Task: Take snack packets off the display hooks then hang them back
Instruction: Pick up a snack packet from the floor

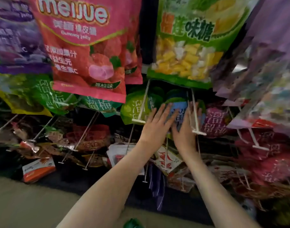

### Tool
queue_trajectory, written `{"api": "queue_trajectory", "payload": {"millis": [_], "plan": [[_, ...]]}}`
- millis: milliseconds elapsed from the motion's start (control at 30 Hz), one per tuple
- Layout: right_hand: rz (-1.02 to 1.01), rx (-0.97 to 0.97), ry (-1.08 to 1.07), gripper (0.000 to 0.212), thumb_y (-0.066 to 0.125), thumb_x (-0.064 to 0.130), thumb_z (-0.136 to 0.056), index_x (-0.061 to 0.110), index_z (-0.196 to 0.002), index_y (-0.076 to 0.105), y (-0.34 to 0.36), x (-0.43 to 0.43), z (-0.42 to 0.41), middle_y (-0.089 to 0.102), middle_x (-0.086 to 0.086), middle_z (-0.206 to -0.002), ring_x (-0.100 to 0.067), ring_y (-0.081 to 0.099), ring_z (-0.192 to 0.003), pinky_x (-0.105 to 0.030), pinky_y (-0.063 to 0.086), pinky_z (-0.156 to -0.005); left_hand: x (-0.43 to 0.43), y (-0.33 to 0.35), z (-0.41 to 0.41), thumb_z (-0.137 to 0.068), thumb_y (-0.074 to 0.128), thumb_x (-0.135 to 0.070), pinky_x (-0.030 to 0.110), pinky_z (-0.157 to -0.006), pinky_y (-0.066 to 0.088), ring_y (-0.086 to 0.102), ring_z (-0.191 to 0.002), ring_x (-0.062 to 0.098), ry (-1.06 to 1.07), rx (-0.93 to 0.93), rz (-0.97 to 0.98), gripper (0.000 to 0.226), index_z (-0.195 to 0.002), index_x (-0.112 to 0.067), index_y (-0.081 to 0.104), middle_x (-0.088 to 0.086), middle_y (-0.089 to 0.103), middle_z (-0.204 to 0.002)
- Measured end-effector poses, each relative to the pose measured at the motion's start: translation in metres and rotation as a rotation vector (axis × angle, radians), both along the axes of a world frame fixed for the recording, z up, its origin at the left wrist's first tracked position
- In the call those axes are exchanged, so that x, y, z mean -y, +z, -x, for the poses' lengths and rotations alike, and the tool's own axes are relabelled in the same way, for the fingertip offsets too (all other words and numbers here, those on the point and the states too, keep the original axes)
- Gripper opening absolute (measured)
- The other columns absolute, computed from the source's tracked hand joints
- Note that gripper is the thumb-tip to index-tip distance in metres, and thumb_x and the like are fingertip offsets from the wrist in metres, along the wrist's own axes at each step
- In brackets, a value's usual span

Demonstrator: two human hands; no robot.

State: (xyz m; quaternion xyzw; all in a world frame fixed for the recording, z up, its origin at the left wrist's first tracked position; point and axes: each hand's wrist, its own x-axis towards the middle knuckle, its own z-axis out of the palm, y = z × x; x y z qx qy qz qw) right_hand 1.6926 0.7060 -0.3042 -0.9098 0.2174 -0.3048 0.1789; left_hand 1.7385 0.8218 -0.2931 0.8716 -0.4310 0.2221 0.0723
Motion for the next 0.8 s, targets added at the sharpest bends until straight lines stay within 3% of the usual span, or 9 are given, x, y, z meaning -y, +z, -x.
{"api": "queue_trajectory", "payload": {"millis": [67, 167, 267, 400, 467, 633, 733, 800], "plan": [[-0.013, 0.01, 0.013, 0.075, 0.052, 0.03, -0.092, 0.015, -0.15, 0.005, -0.008, -0.002, -0.004, 0.006, -0.012, -0.158, -0.027, 0.005, -0.145, -0.047, 0.011, -0.118, -0.004, -0.01, -0.001, -0.081, 0.056, -0.016, 0.045, -0.113, 0.023, 0.03, -0.138, 0.03, -0.01, -0.058, 0.061, 0.068, -0.145, -0.017, 0.033, 0.013, 0.03, -0.151], [-0.019, 0.098, 0.05, 0.071, 0.053, 0.027, -0.091, 0.01, -0.148, 0.014, -0.028, -0.026, 0.018, 0.016, -0.016, -0.154, -0.026, 0.013, -0.143, -0.027, 0.002, -0.115, -0.027, -0.041, 0.011, -0.086, 0.049, -0.016, 0.044, -0.114, 0.022, 0.026, -0.14, 0.03, -0.023, -0.152, 0.195, 0.059, -0.144, -0.016, 0.036, 0.014, 0.03, -0.151], [-0.072, 0.094, 0.211, 0.066, 0.057, 0.019, -0.086, 0.003, -0.141, 0.024, -0.081, -0.072, 0.061, 0.032, -0.021, -0.144, -0.031, 0.027, -0.135, -0.035, 0.02, -0.113, -0.072, -0.104, 0.04, -0.085, 0.056, -0.012, 0.043, -0.114, 0.025, 0.029, -0.137, 0.028, 0.04, -0.235, 0.305, 0.058, -0.14, -0.011, 0.038, 0.015, 0.036, -0.147], [-0.166, -0.193, 0.403, 0.076, 0.073, 0.002, -0.071, 0.005, -0.135, 0.032, -0.182, -0.136, 0.114, 0.045, -0.022, -0.134, -0.031, 0.04, -0.124, -0.039, 0.032, -0.104, -0.156, -0.218, 0.101, -0.08, 0.055, -0.014, 0.039, -0.111, 0.026, 0.037, -0.129, 0.027, 0.263, -0.41, 0.272, 0.056, -0.134, -0.009, 0.04, 0.012, 0.037, -0.144], [-0.172, -0.331, 0.506, 0.076, 0.068, 0.002, -0.069, 0.008, -0.136, 0.033, -0.23, -0.161, 0.131, 0.047, -0.019, -0.134, -0.028, 0.04, -0.125, -0.04, 0.034, -0.102, -0.198, -0.271, 0.128, -0.08, 0.05, -0.017, 0.037, -0.111, 0.024, 0.039, -0.126, 0.026, 0.365, -0.492, 0.225, 0.056, -0.134, -0.011, 0.039, 0.01, 0.032, -0.143], [-0.092, -0.617, 0.677, 0.067, 0.05, 0.018, -0.074, 0.005, -0.137, 0.032, -0.36, -0.198, 0.163, 0.04, -0.015, -0.138, -0.027, 0.036, -0.126, -0.027, 0.017, -0.111, -0.266, -0.391, 0.193, -0.074, 0.046, -0.02, 0.035, -0.111, 0.018, 0.046, -0.118, 0.029, 0.476, -0.646, 0.13, 0.052, -0.125, -0.011, 0.046, 0.017, 0.052, -0.132], [-0.069, -0.837, 0.714, 0.085, 0.076, 0.011, -0.062, 0.006, -0.136, 0.035, -0.462, -0.211, 0.178, 0.045, -0.016, -0.135, -0.027, 0.037, -0.123, -0.03, 0.024, -0.107, -0.287, -0.481, 0.23, -0.074, 0.044, -0.019, 0.038, -0.108, 0.025, 0.049, -0.12, 0.029, 0.511, -0.736, 0.089, 0.055, -0.129, -0.012, 0.045, 0.017, 0.056, -0.13], [-0.082, -1.013, 0.666, 0.093, 0.08, 0.011, -0.061, 0.011, -0.141, 0.034, -0.533, -0.216, 0.191, 0.042, -0.015, -0.141, -0.029, 0.038, -0.127, -0.035, 0.031, -0.107, -0.294, -0.546, 0.252, -0.069, 0.041, -0.02, 0.039, -0.105, 0.026, 0.049, -0.121, 0.03, 0.511, -0.782, 0.022, 0.063, -0.132, -0.014, 0.043, 0.018, 0.053, -0.133]]}}
